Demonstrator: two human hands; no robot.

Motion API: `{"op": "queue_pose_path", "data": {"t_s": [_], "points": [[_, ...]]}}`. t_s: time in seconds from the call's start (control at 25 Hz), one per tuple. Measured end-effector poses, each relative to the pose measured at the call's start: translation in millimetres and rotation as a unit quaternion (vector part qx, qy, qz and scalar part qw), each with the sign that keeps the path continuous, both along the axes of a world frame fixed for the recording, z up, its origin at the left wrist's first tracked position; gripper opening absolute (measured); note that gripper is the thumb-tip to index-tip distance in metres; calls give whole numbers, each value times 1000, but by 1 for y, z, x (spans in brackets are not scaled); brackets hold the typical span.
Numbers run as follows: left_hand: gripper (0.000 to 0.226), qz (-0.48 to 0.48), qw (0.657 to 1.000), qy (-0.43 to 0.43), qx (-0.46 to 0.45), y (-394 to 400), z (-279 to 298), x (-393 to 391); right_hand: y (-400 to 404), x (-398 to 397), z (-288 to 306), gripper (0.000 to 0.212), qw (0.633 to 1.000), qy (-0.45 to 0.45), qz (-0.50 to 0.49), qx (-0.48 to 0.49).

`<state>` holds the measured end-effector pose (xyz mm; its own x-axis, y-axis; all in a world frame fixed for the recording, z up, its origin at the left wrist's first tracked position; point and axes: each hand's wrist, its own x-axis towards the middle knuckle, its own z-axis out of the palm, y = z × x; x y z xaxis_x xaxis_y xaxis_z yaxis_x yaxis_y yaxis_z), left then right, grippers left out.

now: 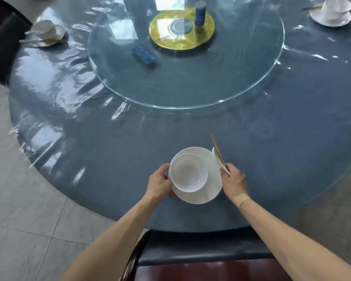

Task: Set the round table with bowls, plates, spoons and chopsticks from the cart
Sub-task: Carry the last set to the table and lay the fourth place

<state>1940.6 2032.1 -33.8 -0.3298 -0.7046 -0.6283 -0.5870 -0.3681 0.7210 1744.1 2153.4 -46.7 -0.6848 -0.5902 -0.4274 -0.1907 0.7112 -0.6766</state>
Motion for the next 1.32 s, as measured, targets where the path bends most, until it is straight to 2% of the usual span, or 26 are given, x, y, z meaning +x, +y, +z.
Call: {"op": "queue_pose_path", "data": {"t_s": [0.56,0.8,0.96,1.08,1.2,1.28,1.32], "points": [[20,-86,985,-98,-111,-7,-25,-11,5,-4,-17,18,997,68,19,36],[25,-105,981,-107,-127,-7,-27,-12,11,-2,-11,13,996,84,16,33],[46,-96,984,-109,-106,-7,-21,1,24,-5,13,41,997,68,-21,32],[37,-48,983,-112,-135,-8,-9,21,30,-5,33,49,996,76,-56,2],[12,30,978,-63,-196,7,12,33,30,0,47,29,995,81,-56,-25],[11,22,985,-1,-172,30,29,26,25,10,54,16,997,69,-28,-25],[14,-3,991,32,-128,44,34,19,23,16,57,12,998,60,-10,-21]]}}
